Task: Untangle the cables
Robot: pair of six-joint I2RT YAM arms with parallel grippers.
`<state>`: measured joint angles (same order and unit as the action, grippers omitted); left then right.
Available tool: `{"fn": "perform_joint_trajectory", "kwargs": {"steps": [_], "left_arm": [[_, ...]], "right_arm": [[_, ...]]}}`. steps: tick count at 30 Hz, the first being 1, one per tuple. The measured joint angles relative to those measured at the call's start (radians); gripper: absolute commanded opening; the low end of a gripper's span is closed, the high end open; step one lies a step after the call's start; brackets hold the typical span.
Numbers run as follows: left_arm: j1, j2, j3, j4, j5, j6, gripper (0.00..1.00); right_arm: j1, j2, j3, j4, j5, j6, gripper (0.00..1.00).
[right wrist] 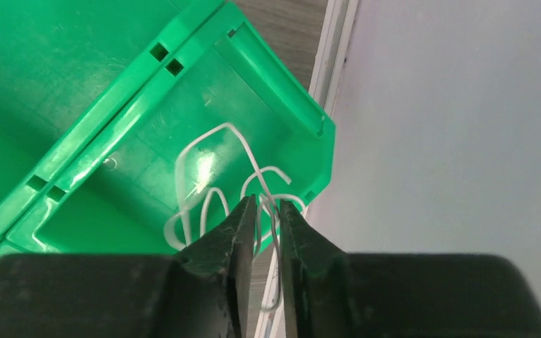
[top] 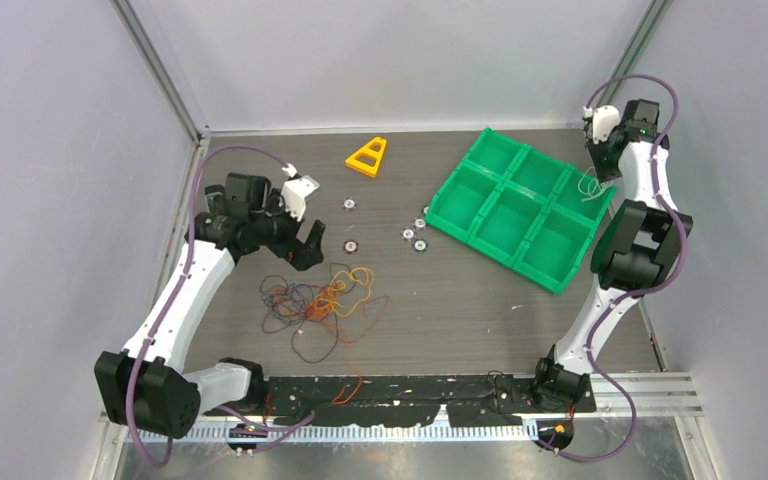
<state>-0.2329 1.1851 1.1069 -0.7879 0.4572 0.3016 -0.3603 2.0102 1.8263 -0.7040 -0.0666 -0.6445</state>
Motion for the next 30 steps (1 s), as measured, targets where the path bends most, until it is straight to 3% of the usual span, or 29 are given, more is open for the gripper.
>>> {"fn": "perform_joint_trajectory", "kwargs": {"steps": [2,4,9,13,17,21,24,30], "left_arm": [[0.024,0.003,-0.001,-0.023,0.0,0.007,1.0],[0.041,0.002,-0.003,-0.042,-0.001,0.029,1.0],[0.059,-0.003,-0.029,-0.083,0.001,0.096,0.99],[0.081,0.01,-0.066,-0.134,0.0,0.145,0.89],[0.116,0.06,-0.09,-0.161,-0.006,0.183,0.76],[0.138,0.119,-0.103,-0.183,-0.031,0.238,0.77],[0.151,0.14,-0.111,-0.228,-0.022,0.315,0.78],[0.156,0.102,-0.194,-0.309,0.033,0.468,0.77]], "right_arm": [[0.004,0.021,0.0,-0.002,0.018,-0.01,0.58],[0.009,0.029,0.004,-0.018,0.02,-0.011,0.67],[0.023,0.029,0.106,-0.124,-0.056,0.022,0.76],[0.079,-0.052,0.13,-0.196,-0.192,0.058,0.82],[0.259,-0.229,-0.014,-0.214,-0.34,0.102,0.88],[0.56,-0.343,-0.205,-0.179,-0.469,0.159,0.91],[0.749,-0.33,-0.304,-0.155,-0.539,0.209,0.91],[0.922,-0.254,-0.383,-0.058,-0.592,0.333,0.92]]}}
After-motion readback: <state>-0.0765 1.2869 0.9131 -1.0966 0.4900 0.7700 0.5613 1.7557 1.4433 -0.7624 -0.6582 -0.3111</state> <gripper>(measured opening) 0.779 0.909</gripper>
